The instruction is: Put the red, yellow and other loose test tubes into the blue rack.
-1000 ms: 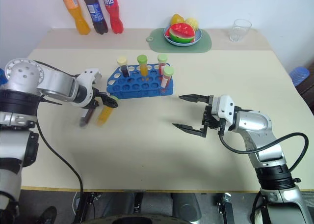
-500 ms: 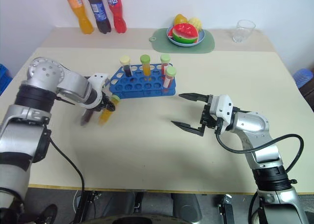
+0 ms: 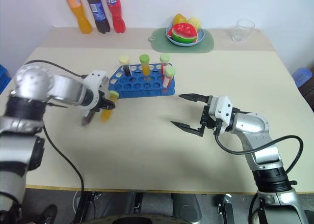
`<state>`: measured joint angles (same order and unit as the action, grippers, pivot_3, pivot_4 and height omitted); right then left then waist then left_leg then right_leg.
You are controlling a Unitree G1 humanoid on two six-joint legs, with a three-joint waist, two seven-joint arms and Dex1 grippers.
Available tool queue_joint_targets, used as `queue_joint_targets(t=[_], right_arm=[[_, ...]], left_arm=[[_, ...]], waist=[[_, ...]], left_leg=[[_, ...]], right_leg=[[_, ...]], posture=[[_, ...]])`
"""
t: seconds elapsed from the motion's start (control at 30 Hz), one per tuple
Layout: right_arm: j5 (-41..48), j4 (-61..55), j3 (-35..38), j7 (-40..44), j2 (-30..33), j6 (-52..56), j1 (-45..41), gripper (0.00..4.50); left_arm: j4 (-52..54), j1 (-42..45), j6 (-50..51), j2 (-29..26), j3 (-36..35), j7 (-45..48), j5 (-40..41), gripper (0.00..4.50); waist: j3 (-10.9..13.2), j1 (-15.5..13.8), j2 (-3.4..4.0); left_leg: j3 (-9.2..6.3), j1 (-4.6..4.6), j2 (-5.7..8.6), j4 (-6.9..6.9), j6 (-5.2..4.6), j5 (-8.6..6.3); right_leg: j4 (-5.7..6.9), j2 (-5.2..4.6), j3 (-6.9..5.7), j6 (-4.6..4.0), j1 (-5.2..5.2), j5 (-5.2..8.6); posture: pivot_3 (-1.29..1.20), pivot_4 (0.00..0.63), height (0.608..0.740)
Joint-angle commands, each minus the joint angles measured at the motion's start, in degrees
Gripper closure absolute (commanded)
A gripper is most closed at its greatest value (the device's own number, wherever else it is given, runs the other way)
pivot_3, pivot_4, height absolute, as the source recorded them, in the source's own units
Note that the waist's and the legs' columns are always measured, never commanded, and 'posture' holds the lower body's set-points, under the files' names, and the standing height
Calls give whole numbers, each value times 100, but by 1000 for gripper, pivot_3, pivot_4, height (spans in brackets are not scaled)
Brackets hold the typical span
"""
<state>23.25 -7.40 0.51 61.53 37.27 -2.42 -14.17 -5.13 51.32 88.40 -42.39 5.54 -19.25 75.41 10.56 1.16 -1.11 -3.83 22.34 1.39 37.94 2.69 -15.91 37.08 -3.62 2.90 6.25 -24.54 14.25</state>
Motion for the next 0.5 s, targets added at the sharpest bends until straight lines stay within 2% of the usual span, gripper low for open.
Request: queue_joint_targets(t=[0.03, 0.1, 0.17, 0.33, 0.5], right_arm=[[8, 33, 114, 38, 18, -90, -121, 0], [5, 109, 111, 76, 25, -86, -162, 0], [19, 157, 120, 118, 47, -66, -208, 0], [51, 235, 211, 219, 164, 1, -297, 0], [112, 154, 323, 229, 341, 150, -286, 0]], left_arm=[[2106, -917, -1735, -433, -542, 1845, -865, 3682], [2709, -1578, -3157, -597, -563, 3124, -1711, 3682], [2678, -1829, -3963, -494, -496, 3583, -2364, 3682], [1992, -1839, -6040, 558, -310, 3941, -3910, 3682], [260, -1766, -8621, 1692, 160, 4057, -5724, 3682]], waist=[[-3, -9, 5], [-4, -30, 6], [-3, -61, 5], [-3, -85, 4], [-4, -67, 5]], left_leg=[[2, 0, 1, 0, 3, 2], [23, -4, 1, -4, 5, 3], [28, -3, 2, -3, 6, 4], [24, -2, 5, 7, -28, -13], [27, -2, 6, 9, -47, -24]], right_leg=[[-1, 1, 0, -1, 0, 0], [-3, -1, 2, -2, 4, 1], [-9, 2, 0, -5, 8, 1], [-21, 3, -3, -7, 24, 2], [-35, 1, -3, 6, 29, -6]], posture=[[0, 150, 740], [0, 150, 740], [0, 150, 740], [0, 150, 740], [0, 150, 740]])
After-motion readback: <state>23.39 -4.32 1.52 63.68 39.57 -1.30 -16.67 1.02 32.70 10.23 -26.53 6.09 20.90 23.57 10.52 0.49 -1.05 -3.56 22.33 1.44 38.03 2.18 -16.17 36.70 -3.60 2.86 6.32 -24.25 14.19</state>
